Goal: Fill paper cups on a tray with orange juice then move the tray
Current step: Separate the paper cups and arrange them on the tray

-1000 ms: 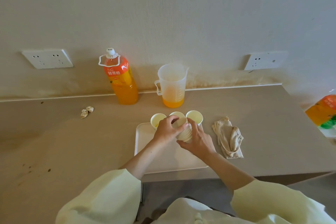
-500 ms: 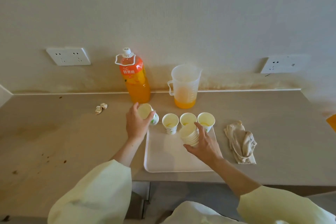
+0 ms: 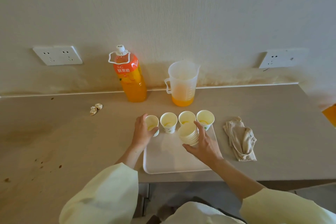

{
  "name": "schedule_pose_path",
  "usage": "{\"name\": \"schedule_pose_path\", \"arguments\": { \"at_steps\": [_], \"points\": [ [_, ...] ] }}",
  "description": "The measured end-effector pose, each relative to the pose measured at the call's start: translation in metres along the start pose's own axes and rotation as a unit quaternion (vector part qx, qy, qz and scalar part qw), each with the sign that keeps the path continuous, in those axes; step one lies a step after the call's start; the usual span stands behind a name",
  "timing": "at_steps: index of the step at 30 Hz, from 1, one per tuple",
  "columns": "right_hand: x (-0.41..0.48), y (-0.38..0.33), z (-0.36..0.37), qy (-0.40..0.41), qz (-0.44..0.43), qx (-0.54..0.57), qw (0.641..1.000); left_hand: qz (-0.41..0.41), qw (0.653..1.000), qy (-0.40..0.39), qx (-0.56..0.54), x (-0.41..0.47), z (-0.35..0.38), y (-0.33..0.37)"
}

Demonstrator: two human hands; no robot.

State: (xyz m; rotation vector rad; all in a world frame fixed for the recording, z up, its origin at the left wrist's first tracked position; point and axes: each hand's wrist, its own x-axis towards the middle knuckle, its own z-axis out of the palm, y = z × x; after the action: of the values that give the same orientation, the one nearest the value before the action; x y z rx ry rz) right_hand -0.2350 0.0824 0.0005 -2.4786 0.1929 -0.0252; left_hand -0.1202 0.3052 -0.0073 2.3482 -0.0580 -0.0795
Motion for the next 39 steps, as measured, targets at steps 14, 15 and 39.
{"name": "schedule_pose_path", "arguments": {
  "at_steps": [14, 15, 39],
  "points": [
    [0.002, 0.002, 0.000, 0.007, 0.010, 0.030, 0.999, 0.006, 1.000, -0.002, -0.015, 0.006, 0.009, -0.003],
    [0.001, 0.001, -0.001, 0.008, 0.011, 0.031, 0.999, 0.006, 1.000, -0.002, -0.016, 0.007, 0.009, -0.003],
    [-0.003, 0.004, 0.001, 0.014, 0.026, 0.024, 0.999, -0.005, 1.000, -0.015, -0.003, 0.017, 0.012, -0.007]
  ]
}}
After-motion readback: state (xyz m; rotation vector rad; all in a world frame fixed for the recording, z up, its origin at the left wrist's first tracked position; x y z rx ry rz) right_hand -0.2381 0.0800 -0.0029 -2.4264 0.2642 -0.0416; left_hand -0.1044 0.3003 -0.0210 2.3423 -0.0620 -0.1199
